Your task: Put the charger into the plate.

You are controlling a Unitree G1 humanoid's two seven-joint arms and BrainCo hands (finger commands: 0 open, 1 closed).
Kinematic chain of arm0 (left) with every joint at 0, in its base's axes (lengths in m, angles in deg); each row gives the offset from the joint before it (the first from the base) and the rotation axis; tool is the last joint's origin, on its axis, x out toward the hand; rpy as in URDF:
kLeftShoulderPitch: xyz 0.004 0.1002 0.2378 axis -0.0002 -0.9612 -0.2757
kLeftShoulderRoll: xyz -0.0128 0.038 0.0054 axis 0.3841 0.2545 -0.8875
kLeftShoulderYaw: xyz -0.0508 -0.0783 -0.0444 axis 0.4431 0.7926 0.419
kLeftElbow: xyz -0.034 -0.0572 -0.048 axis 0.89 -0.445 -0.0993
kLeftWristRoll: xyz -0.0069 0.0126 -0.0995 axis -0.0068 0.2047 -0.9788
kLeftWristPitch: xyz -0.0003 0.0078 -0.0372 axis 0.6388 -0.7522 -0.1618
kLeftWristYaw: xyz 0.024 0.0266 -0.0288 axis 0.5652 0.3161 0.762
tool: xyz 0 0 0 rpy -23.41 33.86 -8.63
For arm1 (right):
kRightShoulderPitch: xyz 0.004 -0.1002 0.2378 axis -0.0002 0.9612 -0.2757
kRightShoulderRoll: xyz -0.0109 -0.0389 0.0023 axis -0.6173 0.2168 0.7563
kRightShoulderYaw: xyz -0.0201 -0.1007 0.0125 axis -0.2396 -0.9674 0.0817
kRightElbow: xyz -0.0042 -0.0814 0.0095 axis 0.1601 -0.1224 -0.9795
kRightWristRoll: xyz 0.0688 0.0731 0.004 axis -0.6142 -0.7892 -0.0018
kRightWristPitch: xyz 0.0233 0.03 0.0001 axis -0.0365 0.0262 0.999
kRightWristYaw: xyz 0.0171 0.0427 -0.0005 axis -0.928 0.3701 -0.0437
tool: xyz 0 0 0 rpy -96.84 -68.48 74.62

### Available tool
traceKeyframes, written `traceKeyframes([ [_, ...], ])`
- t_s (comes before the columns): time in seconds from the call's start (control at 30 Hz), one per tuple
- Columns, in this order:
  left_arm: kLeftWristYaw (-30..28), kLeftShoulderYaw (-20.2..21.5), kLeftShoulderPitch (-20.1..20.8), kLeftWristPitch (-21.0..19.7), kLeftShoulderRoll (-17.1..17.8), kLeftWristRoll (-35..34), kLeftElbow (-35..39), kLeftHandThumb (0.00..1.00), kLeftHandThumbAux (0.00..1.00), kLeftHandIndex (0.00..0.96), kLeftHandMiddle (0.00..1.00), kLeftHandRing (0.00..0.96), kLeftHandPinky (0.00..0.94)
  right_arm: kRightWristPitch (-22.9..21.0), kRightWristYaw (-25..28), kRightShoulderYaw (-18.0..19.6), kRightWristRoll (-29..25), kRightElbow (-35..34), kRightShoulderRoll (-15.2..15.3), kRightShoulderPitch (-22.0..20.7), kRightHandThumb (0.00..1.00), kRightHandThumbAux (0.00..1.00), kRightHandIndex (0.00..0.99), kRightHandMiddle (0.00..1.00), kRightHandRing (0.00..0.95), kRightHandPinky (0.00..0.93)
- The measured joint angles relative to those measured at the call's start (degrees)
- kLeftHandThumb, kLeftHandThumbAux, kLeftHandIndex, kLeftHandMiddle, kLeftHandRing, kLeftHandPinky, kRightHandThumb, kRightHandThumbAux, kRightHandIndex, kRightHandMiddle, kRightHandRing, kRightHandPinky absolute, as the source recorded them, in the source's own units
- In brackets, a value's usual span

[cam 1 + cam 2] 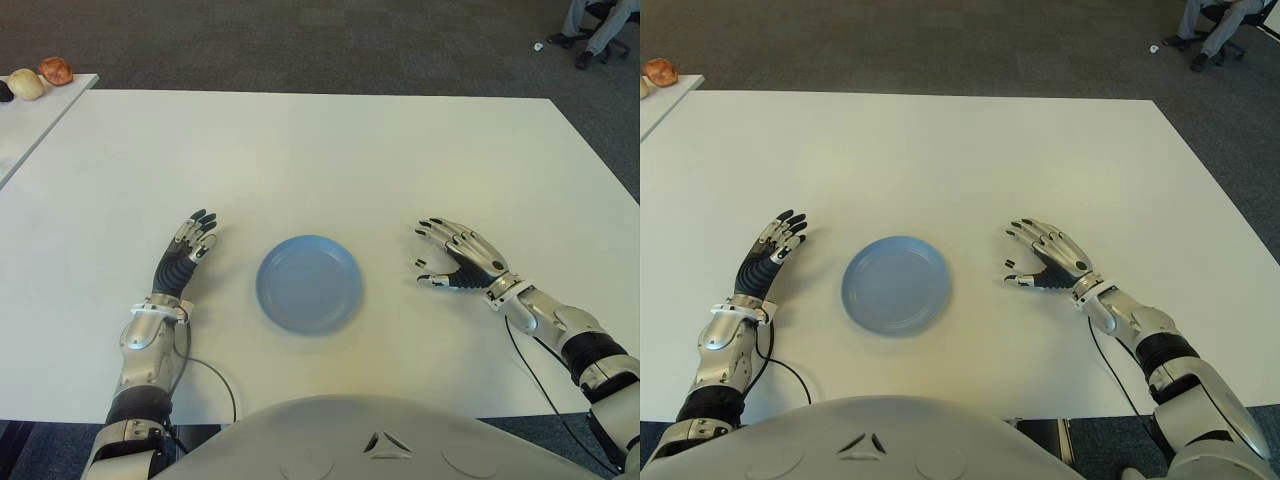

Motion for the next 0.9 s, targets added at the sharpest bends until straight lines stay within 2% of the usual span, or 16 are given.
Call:
traceKeyframes([
  [0.2,-0.2,0.1,0.5,0.6,0.2,0.0,-1.0,0.000,0.494,0.084,0.127,0.104,0.100,-1.6,5.2,2.8,-1.7,-4.9,1.0,3.5,0.280,0.248,0.000,0.000,0.000,0.000],
  [0.4,-0.3,0.0,0.7,0.6,0.4,0.0,-1.2,0.000,0.497,0.080,0.124,0.104,0.103,-3.0,8.3,5.0,-1.9,-8.3,1.4,5.7,0.293,0.263,0.000,0.000,0.000,0.000],
  [0.9,-0.7,0.0,1.4,1.2,0.8,0.0,-2.5,0.000,0.504,0.074,0.118,0.097,0.096,-3.7,10.3,7.9,-1.3,-11.3,1.7,8.3,0.293,0.273,0.000,0.000,0.000,0.000],
])
